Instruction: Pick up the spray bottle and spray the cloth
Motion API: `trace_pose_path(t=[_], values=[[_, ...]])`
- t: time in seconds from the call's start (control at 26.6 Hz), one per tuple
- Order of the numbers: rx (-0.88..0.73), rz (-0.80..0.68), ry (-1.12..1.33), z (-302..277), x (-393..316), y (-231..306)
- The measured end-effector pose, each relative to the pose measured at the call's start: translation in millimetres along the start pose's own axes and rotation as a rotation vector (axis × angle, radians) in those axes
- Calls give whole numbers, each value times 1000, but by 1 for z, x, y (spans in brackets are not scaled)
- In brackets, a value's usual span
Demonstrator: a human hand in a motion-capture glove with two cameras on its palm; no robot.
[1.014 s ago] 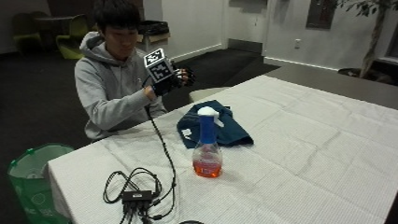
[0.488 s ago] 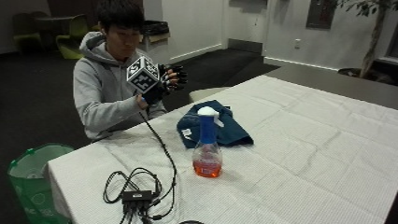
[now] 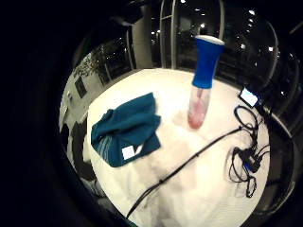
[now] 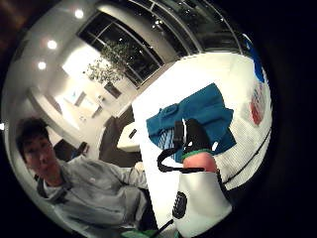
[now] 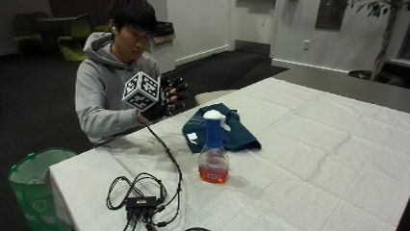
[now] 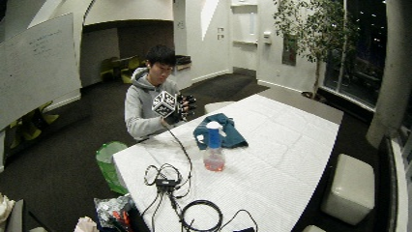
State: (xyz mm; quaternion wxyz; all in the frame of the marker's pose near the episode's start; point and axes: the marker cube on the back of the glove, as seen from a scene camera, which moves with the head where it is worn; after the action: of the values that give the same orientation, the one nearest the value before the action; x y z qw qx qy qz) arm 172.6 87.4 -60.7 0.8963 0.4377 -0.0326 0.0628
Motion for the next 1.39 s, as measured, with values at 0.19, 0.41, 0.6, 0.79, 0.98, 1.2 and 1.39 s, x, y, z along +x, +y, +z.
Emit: trace_pose_path(t=[0.19, 0.41, 0.6, 0.79, 0.98, 1.2, 1.39], values=[[108, 121, -62, 2, 41, -12], [232, 282, -180, 7, 87, -37], [246, 386, -233, 17, 120, -59], [249, 464, -292, 32, 142, -74], [253, 522, -353, 48, 155, -86], [275, 572, -439, 66, 162, -106], [298, 607, -482, 74, 166, -117]])
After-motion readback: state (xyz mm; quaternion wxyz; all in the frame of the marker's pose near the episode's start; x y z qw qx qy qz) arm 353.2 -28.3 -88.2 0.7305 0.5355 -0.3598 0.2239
